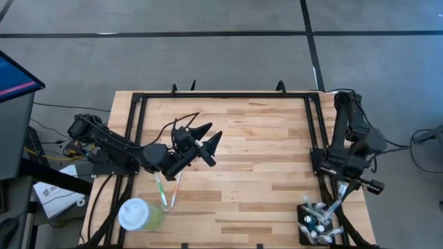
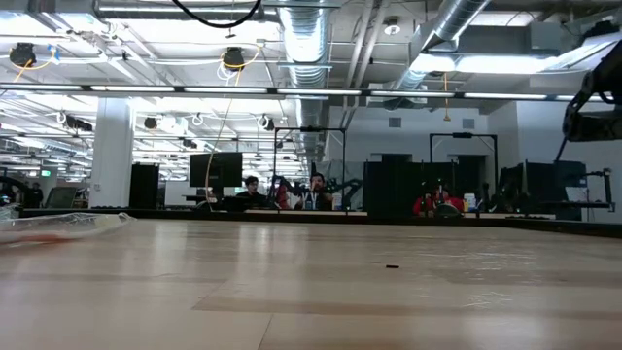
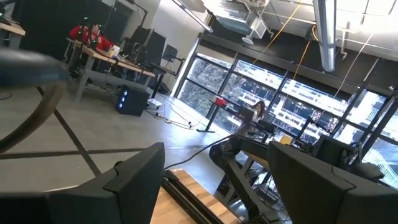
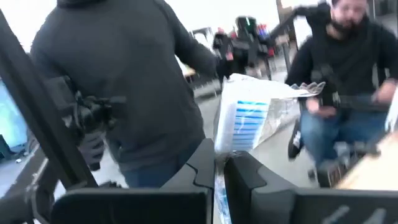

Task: Pick & Place toothbrushing station
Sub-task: Put the blue toothbrush into the black organizer

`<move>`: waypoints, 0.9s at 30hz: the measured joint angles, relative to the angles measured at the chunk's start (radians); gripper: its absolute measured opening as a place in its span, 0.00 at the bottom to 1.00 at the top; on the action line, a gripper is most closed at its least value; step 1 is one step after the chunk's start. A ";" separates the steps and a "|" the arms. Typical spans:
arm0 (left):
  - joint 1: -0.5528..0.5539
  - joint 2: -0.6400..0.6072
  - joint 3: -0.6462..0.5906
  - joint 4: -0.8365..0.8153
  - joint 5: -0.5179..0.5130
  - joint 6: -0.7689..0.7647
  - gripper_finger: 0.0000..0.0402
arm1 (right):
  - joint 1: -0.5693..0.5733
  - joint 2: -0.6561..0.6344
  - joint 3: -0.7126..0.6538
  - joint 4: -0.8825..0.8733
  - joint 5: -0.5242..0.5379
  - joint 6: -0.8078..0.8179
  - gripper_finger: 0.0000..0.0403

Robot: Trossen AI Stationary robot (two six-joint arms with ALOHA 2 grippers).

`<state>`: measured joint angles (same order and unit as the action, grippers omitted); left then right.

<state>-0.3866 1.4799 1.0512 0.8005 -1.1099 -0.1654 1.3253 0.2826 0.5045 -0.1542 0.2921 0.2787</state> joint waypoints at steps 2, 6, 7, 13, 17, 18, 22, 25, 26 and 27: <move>0.000 0.000 0.000 0.000 0.000 0.000 0.69 | 0.005 0.000 0.000 0.033 0.003 -0.039 0.01; 0.000 0.000 0.000 0.000 0.000 0.000 0.69 | 0.002 -0.002 0.003 0.028 0.047 -0.066 0.01; 0.000 0.000 0.000 0.000 0.000 0.000 0.69 | 0.002 -0.002 0.003 0.021 0.056 -0.067 0.01; 0.000 0.000 0.000 0.000 0.000 0.000 0.69 | 0.004 -0.003 0.003 -0.038 0.155 -0.069 0.01; 0.000 0.000 0.000 0.000 0.000 0.000 0.69 | 0.000 -0.004 0.003 -0.036 0.166 -0.076 0.02; 0.000 0.000 0.000 0.000 0.000 0.000 0.69 | -0.001 -0.004 0.003 -0.034 0.164 -0.076 0.02; 0.000 0.000 0.000 -0.001 0.000 0.000 0.69 | -0.009 -0.004 0.003 -0.024 0.121 -0.089 0.01; 0.000 0.000 0.000 -0.001 0.000 0.000 0.69 | -0.012 -0.004 0.003 -0.024 0.070 -0.106 0.01; 0.000 0.000 0.000 -0.002 0.000 0.000 0.69 | -0.012 -0.007 0.004 -0.025 0.060 -0.112 0.01; 0.000 0.000 0.000 -0.003 0.000 0.000 0.69 | -0.012 -0.017 0.007 -0.031 0.043 -0.123 0.01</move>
<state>-0.3866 1.4799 1.0512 0.7978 -1.1095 -0.1654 1.3136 0.2658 0.5119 -0.1852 0.3352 0.1555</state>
